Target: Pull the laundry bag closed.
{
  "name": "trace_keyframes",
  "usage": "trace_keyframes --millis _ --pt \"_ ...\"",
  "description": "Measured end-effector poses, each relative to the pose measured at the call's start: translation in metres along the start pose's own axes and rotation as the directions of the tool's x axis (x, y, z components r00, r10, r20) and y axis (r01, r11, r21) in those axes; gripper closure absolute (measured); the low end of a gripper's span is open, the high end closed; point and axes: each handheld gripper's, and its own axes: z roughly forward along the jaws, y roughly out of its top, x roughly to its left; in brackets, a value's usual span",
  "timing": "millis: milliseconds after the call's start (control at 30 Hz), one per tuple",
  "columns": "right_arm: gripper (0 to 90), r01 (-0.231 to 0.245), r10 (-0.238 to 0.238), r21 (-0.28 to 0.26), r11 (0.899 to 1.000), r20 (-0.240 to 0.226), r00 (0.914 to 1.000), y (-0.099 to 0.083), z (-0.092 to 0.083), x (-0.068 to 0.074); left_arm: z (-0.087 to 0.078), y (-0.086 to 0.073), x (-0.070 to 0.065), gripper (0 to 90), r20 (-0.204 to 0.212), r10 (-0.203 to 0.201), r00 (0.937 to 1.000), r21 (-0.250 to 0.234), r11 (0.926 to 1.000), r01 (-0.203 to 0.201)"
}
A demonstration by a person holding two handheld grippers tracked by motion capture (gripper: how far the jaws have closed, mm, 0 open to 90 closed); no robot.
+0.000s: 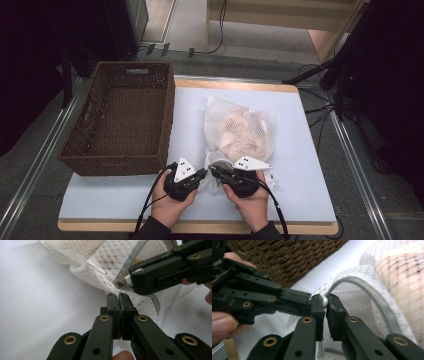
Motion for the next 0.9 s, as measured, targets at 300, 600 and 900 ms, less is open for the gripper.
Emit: trace_keyframes --millis 300,600,900 --pt "87.3 0.016 -0.016 0.003 1.0 0.005 0.9999 -0.002 -0.001 0.003 -0.004 -0.001 0.002 90.0 -0.034 -0.042 0.9986 -0.024 0.9989 0.041" --pt "87.4 0.018 -0.017 -0.004 1.0 0.049 0.9987 -0.004 -0.012 -0.005 -0.009 -0.01 0.02 90.0 -0.043 -0.163 0.9858 -0.051 0.9857 0.16" --pt "87.4 0.002 -0.001 -0.015 1.0 0.054 0.9985 -0.015 -0.029 -0.018 -0.008 -0.016 0.02 90.0 -0.038 -0.148 0.9883 -0.077 0.9865 0.144"
